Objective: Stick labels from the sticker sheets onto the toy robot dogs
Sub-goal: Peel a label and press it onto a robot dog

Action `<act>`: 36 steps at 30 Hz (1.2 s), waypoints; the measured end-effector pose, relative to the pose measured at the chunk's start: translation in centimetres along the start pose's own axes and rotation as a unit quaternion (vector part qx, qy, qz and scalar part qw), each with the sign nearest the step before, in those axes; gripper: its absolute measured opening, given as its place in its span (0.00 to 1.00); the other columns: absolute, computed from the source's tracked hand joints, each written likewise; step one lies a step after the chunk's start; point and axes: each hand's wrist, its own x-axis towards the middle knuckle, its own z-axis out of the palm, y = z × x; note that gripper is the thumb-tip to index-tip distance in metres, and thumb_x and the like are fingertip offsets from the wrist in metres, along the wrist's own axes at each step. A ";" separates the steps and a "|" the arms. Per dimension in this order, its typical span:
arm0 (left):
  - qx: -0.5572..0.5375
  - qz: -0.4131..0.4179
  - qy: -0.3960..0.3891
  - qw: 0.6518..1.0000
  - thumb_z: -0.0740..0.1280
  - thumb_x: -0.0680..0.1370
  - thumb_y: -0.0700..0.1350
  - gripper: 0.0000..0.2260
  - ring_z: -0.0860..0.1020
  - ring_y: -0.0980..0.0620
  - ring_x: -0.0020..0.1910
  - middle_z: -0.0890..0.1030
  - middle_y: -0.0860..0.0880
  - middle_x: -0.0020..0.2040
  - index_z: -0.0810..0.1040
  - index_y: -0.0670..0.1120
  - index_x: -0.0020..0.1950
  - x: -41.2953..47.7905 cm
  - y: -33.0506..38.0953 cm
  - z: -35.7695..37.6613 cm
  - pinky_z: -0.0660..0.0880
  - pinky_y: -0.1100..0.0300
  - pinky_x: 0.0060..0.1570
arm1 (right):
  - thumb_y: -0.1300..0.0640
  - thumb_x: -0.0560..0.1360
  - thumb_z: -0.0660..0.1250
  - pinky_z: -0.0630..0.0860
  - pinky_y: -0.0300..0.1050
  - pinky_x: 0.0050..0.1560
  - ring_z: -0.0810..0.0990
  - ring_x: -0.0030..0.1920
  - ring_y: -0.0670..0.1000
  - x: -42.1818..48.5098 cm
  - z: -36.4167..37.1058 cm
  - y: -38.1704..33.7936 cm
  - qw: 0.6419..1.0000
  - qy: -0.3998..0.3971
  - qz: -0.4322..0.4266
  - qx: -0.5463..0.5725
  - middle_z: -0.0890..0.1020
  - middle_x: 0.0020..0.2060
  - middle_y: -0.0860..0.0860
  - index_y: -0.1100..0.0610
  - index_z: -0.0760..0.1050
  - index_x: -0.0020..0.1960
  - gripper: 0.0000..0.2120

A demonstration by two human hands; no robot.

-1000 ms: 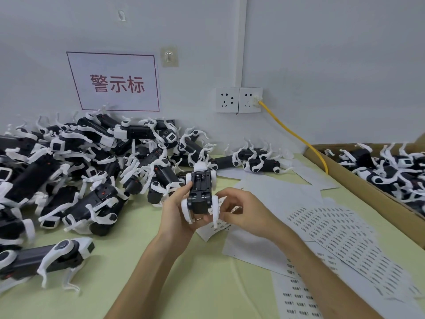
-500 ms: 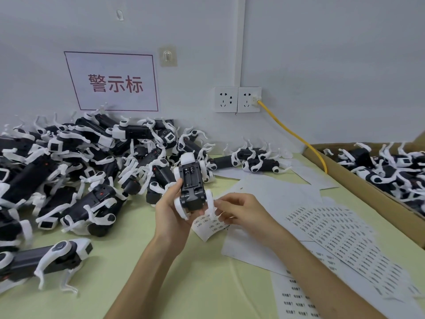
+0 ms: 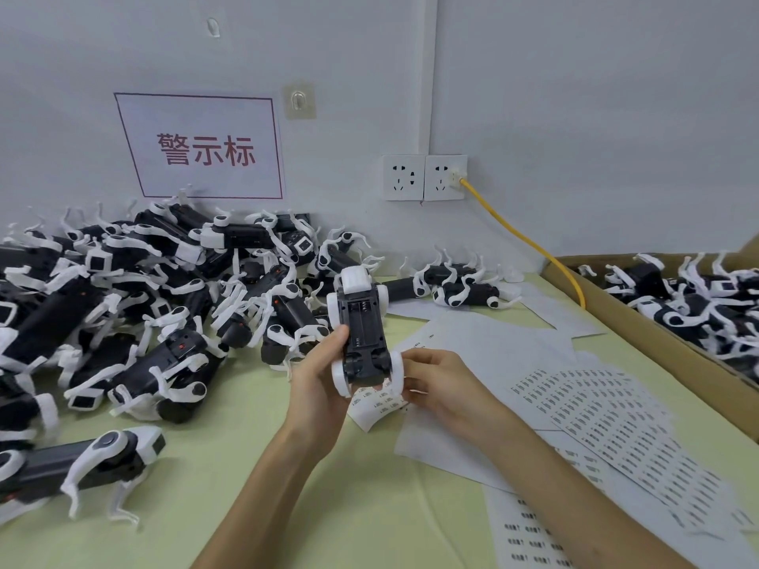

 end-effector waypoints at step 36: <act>-0.018 -0.108 -0.008 0.994 0.68 0.80 0.54 0.22 0.75 0.43 0.66 0.77 0.39 0.72 0.80 0.46 0.71 -0.2 0.4 -0.2 0.68 0.48 0.68 | 0.59 0.67 0.77 0.78 0.45 0.61 0.83 0.59 0.55 -1.7 0.7 -1.2 0.974 -0.058 -0.201 -0.086 0.83 0.61 0.53 0.45 0.63 0.74 0.41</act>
